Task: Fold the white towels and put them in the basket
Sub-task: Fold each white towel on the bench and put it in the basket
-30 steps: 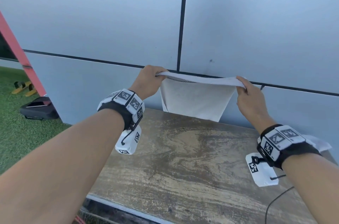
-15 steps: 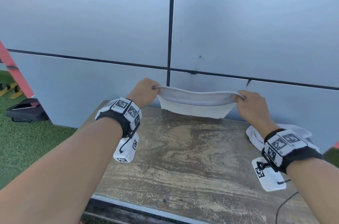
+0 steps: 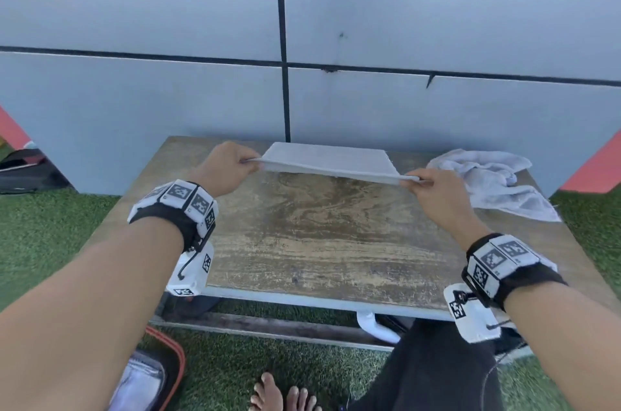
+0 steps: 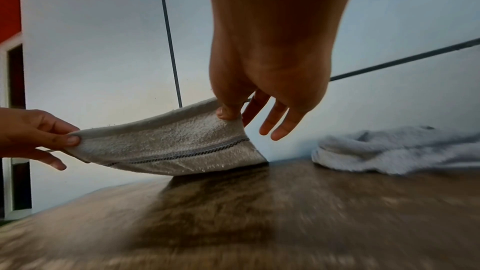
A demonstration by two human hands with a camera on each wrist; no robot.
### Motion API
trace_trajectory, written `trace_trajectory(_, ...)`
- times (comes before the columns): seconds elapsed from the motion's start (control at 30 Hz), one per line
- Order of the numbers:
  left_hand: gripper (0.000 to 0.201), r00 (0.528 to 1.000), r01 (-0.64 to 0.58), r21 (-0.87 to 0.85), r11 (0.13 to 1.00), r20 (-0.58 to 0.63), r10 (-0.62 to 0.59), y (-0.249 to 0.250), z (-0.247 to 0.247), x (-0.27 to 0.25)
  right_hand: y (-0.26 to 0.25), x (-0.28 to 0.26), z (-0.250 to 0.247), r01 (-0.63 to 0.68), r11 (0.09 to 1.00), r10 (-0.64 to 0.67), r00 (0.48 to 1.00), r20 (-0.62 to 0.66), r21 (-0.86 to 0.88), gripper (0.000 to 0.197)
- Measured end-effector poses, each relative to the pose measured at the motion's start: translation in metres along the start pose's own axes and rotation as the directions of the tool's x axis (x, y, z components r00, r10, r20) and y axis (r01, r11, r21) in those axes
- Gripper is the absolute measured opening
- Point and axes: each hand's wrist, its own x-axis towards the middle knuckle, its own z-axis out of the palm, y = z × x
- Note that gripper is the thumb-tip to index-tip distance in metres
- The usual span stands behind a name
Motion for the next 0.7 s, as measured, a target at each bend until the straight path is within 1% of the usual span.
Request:
trace_trajectory(0.1,0.027,1.0,0.001,-0.025,1.0,0.018,0.0,-0.007,0.016,-0.022,0.012,-0.027,0.007,-0.026,0.999,0.025,0.999,0.028,0.042,0.012)
trace_trajectory(0.2,0.026,1.0,0.0,-0.055,0.999,-0.005,-0.001,-0.011,0.026,-0.041,0.02,-0.05,0.008,-0.034,0.996,0.03,0.998,0.062,0.078,0.02)
trace_trajectory(0.27,0.033,0.999,-0.035,-0.073,0.997,-0.034,0.033,-0.01,0.028,-0.051,0.021,-0.063,0.008,-0.016,0.997,0.011,0.998,0.067,0.071,0.024)
trace_trajectory(0.37,0.042,0.994,-0.092,-0.085,0.992,-0.058,0.087,-0.006,0.029,-0.061,0.016,-0.074,0.006,0.011,0.995,-0.018,0.997,0.069,0.097,0.023)
trace_trajectory(0.4,0.042,0.995,-0.088,-0.072,0.994,-0.043,0.085,-0.004,0.028,-0.063,0.014,-0.076,0.005,0.011,0.994,-0.02,0.997,0.076,0.107,0.022)
trace_trajectory(0.47,0.04,0.999,-0.035,-0.055,0.998,0.01,0.036,-0.004,0.027,-0.067,0.012,-0.078,0.002,0.01,0.995,-0.021,0.994,0.111,0.103,0.02)
trace_trajectory(0.5,0.039,0.999,0.003,-0.055,0.998,0.044,-0.001,-0.006,0.026,-0.069,0.009,-0.079,0.0,-0.003,0.994,-0.013,0.989,0.148,0.111,0.019)
trace_trajectory(0.57,0.035,0.986,0.087,-0.086,0.992,0.15,-0.074,-0.01,0.023,-0.075,0.005,-0.08,-0.004,-0.082,0.981,0.032,0.962,0.272,0.175,0.02)
trace_trajectory(0.6,0.031,0.961,0.166,-0.136,0.977,0.243,-0.13,-0.01,0.022,-0.079,0.004,-0.081,-0.006,-0.134,0.97,0.056,0.935,0.35,0.204,0.021)
trace_trajectory(0.63,0.027,0.913,0.279,-0.194,0.941,0.356,-0.197,-0.011,0.022,-0.084,0.002,-0.083,-0.008,-0.186,0.958,0.075,0.898,0.434,0.219,0.022)
trace_trajectory(0.67,0.025,0.846,0.398,-0.224,0.89,0.464,-0.262,-0.01,0.021,-0.089,0.001,-0.086,-0.01,-0.235,0.949,0.093,0.849,0.521,0.212,0.022)
trace_trajectory(0.7,0.025,0.771,0.499,-0.219,0.839,0.553,-0.314,-0.01,0.021,-0.095,0.0,-0.089,-0.011,-0.278,0.941,0.107,0.789,0.605,0.196,0.022)
